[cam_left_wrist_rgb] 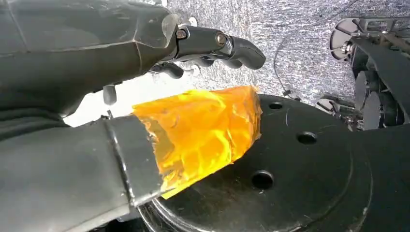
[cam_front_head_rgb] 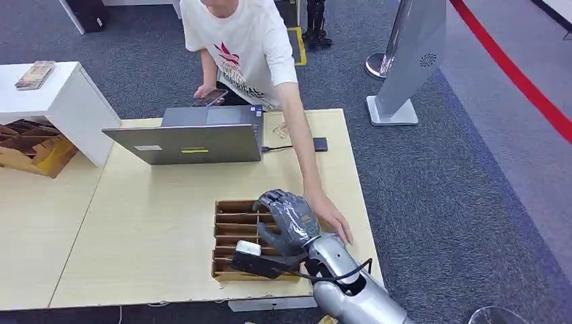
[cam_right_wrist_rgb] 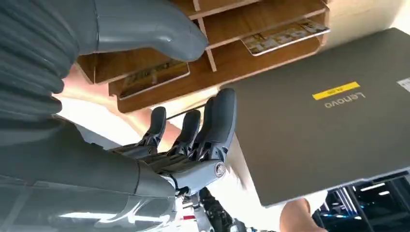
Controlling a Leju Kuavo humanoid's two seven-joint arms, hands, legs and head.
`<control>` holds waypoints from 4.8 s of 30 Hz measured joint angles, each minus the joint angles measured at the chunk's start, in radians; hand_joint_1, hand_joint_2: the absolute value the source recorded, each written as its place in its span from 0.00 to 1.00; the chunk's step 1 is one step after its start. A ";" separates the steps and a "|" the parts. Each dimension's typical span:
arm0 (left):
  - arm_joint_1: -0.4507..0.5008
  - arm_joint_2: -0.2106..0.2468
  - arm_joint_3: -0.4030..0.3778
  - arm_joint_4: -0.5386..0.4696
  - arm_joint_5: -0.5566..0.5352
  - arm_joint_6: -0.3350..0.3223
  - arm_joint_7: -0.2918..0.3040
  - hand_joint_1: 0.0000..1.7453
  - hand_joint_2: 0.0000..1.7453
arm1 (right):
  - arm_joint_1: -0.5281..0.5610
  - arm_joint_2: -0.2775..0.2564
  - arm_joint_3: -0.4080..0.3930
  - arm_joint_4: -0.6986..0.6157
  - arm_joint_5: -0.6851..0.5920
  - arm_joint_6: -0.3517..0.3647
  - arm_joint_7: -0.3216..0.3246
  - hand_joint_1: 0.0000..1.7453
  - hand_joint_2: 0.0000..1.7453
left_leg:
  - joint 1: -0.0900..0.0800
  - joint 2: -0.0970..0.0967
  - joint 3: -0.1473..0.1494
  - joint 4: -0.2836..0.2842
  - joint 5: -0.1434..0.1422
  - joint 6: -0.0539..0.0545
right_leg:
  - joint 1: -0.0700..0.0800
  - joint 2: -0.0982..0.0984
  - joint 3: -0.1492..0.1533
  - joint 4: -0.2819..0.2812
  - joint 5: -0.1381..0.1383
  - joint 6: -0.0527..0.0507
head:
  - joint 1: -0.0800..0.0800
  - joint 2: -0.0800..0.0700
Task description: Pass the card to the sensor for recognition and then transmit it.
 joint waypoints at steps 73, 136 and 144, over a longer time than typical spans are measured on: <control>-0.005 0.010 0.000 0.000 0.004 -0.002 0.034 0.00 0.00 | -0.018 -0.008 -0.102 0.111 0.061 -0.018 0.014 0.77 1.00 | 0.000 0.000 0.006 0.000 0.000 0.000 | 0.000 0.000 0.006 0.000 0.000 0.000 | 0.000 0.000; 0.005 0.008 0.053 0.000 0.004 0.015 0.022 0.00 0.00 | 0.138 -0.041 -0.298 -0.506 -0.575 -0.071 -0.247 1.00 1.00 | 0.000 0.000 0.003 0.000 0.000 0.000 | 0.000 0.000 0.002 0.000 0.000 0.000 | 0.000 0.000; 0.005 0.008 0.055 0.000 0.004 0.015 0.021 0.00 0.00 | 0.140 -0.042 -0.298 -0.507 -0.578 -0.072 -0.248 1.00 1.00 | 0.000 0.000 0.003 0.000 0.000 0.000 | 0.000 0.000 0.002 0.000 0.000 0.000 | 0.000 0.000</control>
